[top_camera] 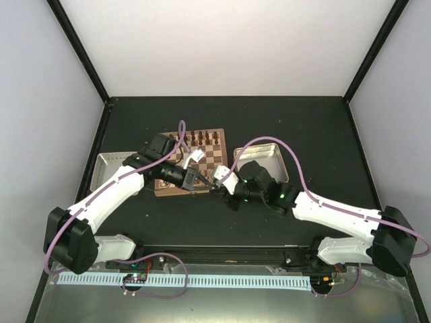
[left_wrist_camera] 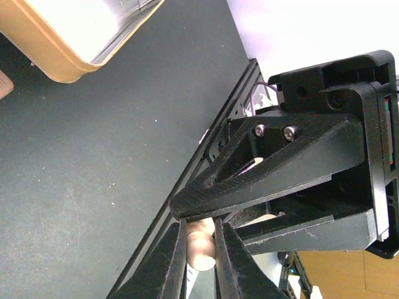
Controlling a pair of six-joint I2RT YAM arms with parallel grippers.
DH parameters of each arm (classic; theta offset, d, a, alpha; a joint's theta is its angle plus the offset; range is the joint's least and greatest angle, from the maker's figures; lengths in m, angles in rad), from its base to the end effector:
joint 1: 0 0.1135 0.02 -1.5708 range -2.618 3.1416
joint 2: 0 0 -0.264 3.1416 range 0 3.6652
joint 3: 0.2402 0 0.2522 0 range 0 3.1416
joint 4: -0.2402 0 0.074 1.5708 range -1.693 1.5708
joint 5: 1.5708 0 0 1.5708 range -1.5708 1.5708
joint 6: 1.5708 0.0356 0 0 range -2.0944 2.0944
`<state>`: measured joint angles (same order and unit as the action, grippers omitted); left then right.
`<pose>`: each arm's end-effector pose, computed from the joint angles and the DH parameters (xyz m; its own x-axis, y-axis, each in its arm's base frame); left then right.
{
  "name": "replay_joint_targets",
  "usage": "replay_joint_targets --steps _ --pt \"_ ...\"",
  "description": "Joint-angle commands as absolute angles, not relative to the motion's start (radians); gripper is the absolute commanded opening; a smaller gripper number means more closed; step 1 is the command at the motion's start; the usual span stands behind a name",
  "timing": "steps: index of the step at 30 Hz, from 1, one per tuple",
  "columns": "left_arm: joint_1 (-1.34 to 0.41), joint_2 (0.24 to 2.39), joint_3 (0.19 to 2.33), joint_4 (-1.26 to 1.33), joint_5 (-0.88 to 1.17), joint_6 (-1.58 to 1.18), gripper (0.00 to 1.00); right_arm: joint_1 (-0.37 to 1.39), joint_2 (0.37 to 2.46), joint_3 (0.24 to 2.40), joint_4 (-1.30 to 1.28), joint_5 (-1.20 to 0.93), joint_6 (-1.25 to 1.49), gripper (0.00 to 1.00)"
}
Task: Set up the chess pieces on the board
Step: Place the chess piece on the chessboard.
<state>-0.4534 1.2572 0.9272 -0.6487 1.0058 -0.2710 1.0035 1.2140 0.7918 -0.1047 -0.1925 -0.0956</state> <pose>0.2041 -0.1329 0.2648 -0.8949 0.2766 -0.3501 0.4346 0.3621 -0.8246 0.1393 0.2314 0.2604 -0.1815 -0.4592 -0.8696 -0.9382 0.3457 0.0133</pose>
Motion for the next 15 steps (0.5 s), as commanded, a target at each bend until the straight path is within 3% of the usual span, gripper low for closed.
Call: replay_joint_targets --steps 1,4,6,11,15 --pt "-0.46 1.261 0.963 -0.65 0.993 -0.254 0.05 1.006 1.224 0.821 -0.099 -0.187 -0.092 0.17" --pt "-0.46 1.258 0.973 -0.673 0.887 -0.255 0.03 1.006 1.218 0.812 -0.094 -0.121 -0.048 0.47" --pt "-0.459 1.26 0.98 -0.71 0.709 -0.26 0.02 1.006 1.203 0.785 -0.075 -0.068 -0.025 0.58" --pt "-0.459 1.328 1.014 -0.793 0.277 -0.305 0.02 1.006 1.171 0.732 -0.052 0.043 0.047 0.68" --pt "-0.456 1.352 1.061 -0.794 0.113 -0.343 0.01 1.006 1.145 0.692 -0.027 0.11 0.103 0.69"
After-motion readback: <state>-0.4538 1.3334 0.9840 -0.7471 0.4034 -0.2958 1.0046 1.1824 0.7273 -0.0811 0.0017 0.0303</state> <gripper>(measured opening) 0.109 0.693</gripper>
